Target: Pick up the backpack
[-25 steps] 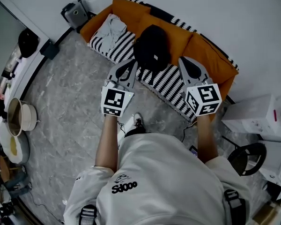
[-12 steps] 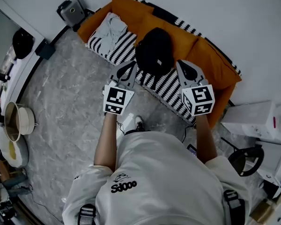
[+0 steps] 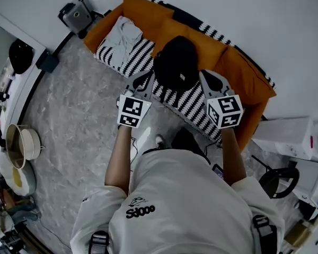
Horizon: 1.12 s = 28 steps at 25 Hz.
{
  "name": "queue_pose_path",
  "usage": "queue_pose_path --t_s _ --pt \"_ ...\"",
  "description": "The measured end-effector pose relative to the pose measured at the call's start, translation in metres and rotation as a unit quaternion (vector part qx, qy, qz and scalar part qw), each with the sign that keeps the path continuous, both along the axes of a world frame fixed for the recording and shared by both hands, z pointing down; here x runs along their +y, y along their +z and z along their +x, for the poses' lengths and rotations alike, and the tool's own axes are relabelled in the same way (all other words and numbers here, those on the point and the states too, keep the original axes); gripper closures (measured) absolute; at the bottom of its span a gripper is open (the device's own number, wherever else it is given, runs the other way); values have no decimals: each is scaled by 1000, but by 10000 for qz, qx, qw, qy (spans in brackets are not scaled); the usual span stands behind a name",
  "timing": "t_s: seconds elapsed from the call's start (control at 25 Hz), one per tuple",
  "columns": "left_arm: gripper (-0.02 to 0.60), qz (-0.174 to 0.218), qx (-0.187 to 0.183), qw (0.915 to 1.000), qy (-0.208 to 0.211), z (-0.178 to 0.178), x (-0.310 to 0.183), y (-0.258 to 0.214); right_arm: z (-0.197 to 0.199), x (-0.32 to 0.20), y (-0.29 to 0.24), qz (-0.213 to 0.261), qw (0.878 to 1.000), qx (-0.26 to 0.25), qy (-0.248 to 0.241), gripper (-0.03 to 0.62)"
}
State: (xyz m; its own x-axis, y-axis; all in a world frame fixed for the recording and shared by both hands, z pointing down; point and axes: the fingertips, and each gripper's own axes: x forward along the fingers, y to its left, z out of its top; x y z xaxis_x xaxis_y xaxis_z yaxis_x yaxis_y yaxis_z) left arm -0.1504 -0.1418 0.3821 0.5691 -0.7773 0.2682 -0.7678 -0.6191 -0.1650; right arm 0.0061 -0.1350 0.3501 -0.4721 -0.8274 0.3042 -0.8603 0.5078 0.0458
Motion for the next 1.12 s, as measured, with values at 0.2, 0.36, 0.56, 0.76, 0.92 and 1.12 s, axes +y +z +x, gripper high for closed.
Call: queue_pose_path --t_s 0.2,0.36,0.56,0.76,0.92,1.12 --pt "558 -386 67 9992 34 13 -56 34 22 -54 30 -239 9995 -188 -27 557" --pt "557 -674 99 9977 21 22 -102 65 35 -99 56 -458 9987 -136 -201 535" --pt "423 -1008 -53 9947 189 43 -163 111 45 -151 110 -896 9939 46 -641 359" --pt "355 -1408 -117 9887 507 64 -206 161 61 -199 154 -1183 9919 -104 -445 339" --pt "307 -1995 87 9771 728 79 -227 207 73 -230 189 -1426 9889 -202 -379 316" --pt "301 -2357 109 9701 575 79 -260 249 86 -261 231 -1740 9837 -238 -391 315"
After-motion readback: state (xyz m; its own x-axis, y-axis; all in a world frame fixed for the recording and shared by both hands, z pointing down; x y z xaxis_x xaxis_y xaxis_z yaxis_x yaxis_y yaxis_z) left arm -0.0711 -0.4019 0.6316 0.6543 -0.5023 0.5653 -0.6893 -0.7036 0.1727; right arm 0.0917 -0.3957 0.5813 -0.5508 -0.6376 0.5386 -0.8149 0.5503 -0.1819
